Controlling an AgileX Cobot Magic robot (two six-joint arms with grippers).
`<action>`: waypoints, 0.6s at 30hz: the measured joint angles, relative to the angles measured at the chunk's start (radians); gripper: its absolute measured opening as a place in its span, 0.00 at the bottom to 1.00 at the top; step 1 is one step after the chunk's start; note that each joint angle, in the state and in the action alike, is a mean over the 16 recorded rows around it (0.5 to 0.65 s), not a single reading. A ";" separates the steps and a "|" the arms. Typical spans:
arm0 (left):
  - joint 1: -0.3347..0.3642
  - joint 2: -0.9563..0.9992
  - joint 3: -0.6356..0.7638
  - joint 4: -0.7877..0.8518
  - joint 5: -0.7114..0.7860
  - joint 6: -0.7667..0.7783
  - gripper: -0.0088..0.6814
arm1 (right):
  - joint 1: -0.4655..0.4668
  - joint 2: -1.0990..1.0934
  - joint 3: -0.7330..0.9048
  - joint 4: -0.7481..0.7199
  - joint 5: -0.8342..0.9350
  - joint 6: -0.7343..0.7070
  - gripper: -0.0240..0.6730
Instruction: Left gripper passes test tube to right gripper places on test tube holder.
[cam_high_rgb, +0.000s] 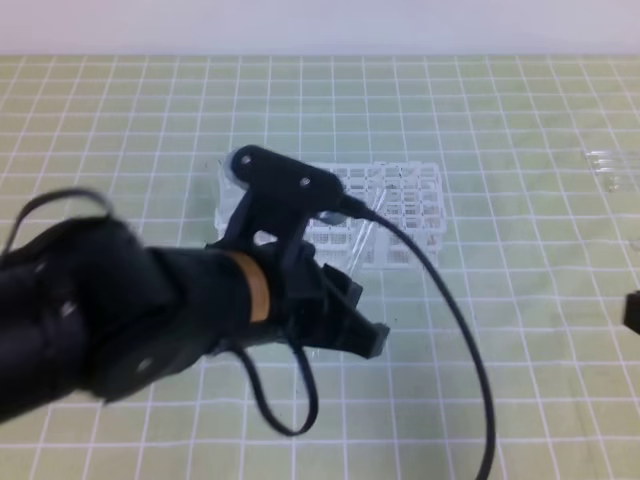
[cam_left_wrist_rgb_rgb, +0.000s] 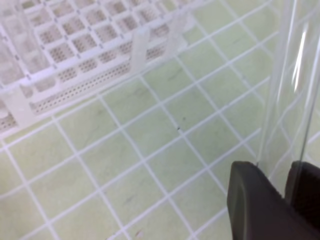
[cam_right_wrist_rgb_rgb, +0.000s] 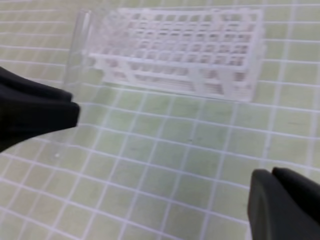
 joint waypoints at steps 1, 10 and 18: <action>0.000 -0.014 0.019 0.003 -0.026 -0.003 0.07 | 0.000 0.008 -0.002 0.020 0.001 -0.018 0.01; 0.033 -0.112 0.156 0.030 -0.203 -0.044 0.09 | 0.000 0.093 -0.048 0.200 0.007 -0.186 0.01; 0.108 -0.168 0.265 0.044 -0.383 -0.070 0.10 | 0.022 0.161 -0.114 0.306 -0.010 -0.286 0.01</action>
